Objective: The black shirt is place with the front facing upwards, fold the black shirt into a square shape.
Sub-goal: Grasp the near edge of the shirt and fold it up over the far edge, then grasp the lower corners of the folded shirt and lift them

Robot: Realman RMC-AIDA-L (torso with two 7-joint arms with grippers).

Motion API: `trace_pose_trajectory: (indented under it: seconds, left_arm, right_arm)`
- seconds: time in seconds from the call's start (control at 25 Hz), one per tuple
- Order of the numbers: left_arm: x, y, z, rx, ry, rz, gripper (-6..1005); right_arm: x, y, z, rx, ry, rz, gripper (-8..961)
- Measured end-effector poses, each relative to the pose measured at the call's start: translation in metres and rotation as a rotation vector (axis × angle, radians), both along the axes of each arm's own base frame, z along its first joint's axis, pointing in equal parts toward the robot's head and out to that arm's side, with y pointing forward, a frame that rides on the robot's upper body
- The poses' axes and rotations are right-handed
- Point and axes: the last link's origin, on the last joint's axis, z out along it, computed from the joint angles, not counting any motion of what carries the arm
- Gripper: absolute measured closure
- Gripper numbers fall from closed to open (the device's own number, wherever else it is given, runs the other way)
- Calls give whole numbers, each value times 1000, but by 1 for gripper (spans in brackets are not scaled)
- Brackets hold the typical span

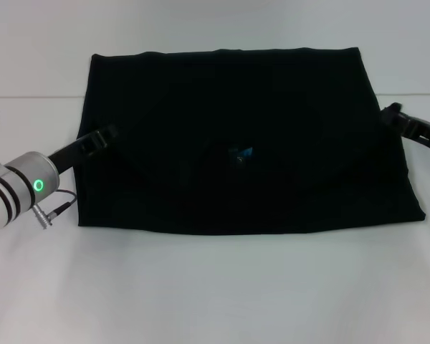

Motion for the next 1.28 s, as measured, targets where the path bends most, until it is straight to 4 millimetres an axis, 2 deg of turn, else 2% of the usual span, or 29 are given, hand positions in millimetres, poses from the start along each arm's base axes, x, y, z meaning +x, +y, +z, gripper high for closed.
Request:
trace_pose_trajectory:
  seconds: [0.24, 0.48, 0.64, 0.76, 0.92, 1.04, 1.28]
  left_arm:
    - [-5, -7, 3, -2, -43, 4, 681]
    - [-19, -25, 30, -16, -124, -14, 504]
    - [-28, -44, 45, -140, -150, -8, 346]
    - [-28, -57, 49, -253, -154, -7, 225]
    - [-30, -62, 49, -318, -120, -7, 55]
    - [-33, -61, 49, -323, -75, -4, 50]
    - [-31, -59, 46, -321, -29, -45, 65]
  right_arm:
    - [8, -9, 3, -23, 30, -8, 623]
    - [13, -30, 14, -66, 74, 84, 496]
    - [10, -50, 13, -191, 54, 199, 349]
    - [5, -63, 4, -305, 7, 292, 231]
    - [2, -76, -9, -408, -55, 379, 53]
    - [1, -81, -14, -432, -70, 409, 9]
    - [0, -84, -17, -437, -69, 419, 12]
